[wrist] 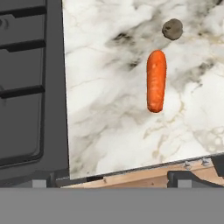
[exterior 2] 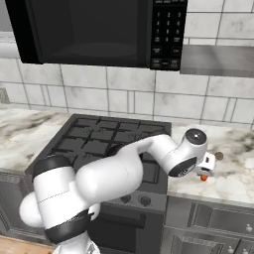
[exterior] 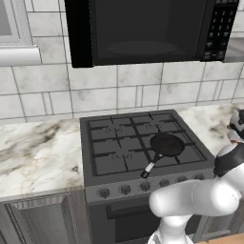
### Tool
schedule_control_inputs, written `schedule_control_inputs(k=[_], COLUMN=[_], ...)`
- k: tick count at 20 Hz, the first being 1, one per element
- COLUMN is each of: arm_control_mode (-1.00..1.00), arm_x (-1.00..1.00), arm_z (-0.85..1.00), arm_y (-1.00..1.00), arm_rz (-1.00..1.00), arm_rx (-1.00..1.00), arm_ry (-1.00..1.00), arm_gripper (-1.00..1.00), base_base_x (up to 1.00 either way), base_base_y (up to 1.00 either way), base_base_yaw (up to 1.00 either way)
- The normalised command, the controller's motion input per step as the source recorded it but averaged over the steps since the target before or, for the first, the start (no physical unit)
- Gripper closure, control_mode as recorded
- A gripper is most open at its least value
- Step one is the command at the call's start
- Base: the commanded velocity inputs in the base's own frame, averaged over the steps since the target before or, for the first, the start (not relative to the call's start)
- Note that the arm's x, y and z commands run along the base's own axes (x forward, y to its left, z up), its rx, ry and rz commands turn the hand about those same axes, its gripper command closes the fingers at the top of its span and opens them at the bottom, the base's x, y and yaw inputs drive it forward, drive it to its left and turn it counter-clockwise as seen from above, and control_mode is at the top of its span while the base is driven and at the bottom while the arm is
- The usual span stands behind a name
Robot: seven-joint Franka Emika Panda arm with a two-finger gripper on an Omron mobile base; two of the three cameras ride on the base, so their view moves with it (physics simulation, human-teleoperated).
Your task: Put the carrot and garlic in the pan. Then turn on the front right burner and set the heat to medium.
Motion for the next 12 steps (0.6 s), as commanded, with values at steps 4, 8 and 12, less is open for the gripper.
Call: schedule_control_inputs(k=[4, 8, 12], arm_control_mode=[-1.0, -1.0, -1.0], arm_x=[0.15, 0.21, 0.27], arm_z=[-0.14, -0.11, -0.1], arm_y=[-0.23, -0.26, -0.27], arm_rz=[0.0, 0.0, -0.01], arm_rx=[0.0, 0.0, 0.0], arm_ry=[0.0, 0.0, 0.0], arm_gripper=[-1.0, -1.0, -1.0], base_base_x=[0.0, 0.0, 0.0], base_base_y=[0.0, 0.0, 0.0], base_base_yaw=[0.0, 0.0, 0.0])
